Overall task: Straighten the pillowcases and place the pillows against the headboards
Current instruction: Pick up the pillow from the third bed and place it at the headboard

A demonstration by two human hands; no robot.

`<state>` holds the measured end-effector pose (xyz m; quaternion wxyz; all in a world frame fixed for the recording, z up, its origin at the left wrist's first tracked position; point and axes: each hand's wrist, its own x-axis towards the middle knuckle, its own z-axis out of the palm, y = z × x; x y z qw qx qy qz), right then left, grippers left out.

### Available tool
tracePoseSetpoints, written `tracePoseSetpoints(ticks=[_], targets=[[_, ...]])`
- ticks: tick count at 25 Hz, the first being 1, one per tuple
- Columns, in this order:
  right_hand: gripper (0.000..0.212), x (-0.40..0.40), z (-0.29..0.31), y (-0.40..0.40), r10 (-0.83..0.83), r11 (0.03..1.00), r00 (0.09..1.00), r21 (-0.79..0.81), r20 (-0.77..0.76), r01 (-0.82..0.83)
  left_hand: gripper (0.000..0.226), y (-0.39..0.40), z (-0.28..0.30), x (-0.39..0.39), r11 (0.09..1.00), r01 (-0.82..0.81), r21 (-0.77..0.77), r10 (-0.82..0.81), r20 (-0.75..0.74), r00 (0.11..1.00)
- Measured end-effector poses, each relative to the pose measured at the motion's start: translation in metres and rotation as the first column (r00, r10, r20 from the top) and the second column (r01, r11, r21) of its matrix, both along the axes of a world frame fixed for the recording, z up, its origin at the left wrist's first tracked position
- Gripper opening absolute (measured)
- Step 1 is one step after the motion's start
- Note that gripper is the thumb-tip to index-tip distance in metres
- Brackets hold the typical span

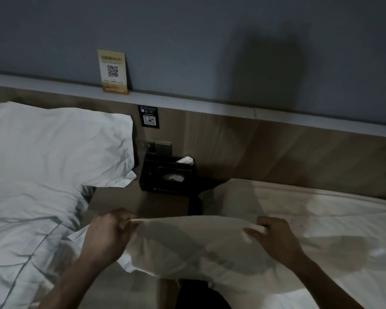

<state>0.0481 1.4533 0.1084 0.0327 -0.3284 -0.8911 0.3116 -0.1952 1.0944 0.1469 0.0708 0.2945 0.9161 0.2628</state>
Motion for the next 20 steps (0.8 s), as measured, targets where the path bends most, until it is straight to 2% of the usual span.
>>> tracePoseSetpoints(ticks=[5,7,10,13,17,20], targets=[[0.053,-0.054,-0.035,0.049,-0.008,0.995,1.0,-0.101,-0.026,0.005,0.024,0.054,-0.034,-0.033,0.995,-0.103,0.015,0.102,0.016,0.995],[0.053,-0.076,-0.052,0.063,-0.004,0.994,1.0,-0.105,-0.013,0.003,0.026,0.068,-0.055,-0.048,0.993,-0.104,0.049,0.104,-0.016,0.994],[0.045,-0.104,-0.087,0.073,-0.087,0.989,0.995,-0.117,0.047,0.092,0.023,0.084,-0.092,-0.063,0.992,-0.073,0.1,0.082,-0.085,0.993],[0.037,-0.122,-0.119,0.087,-0.078,0.997,0.995,-0.022,0.07,0.079,0.018,0.106,-0.123,-0.066,0.979,-0.131,0.159,0.152,-0.129,0.98],[0.022,-0.133,-0.16,0.113,-0.009,0.996,1.0,0.088,0.005,0.009,0.014,0.143,-0.168,-0.064,0.941,-0.12,0.315,0.199,-0.233,0.952],[0.024,-0.123,-0.213,0.141,0.084,0.981,0.99,0.184,-0.111,-0.062,0.018,0.172,-0.212,-0.054,0.924,-0.122,0.364,0.26,-0.36,0.896]])
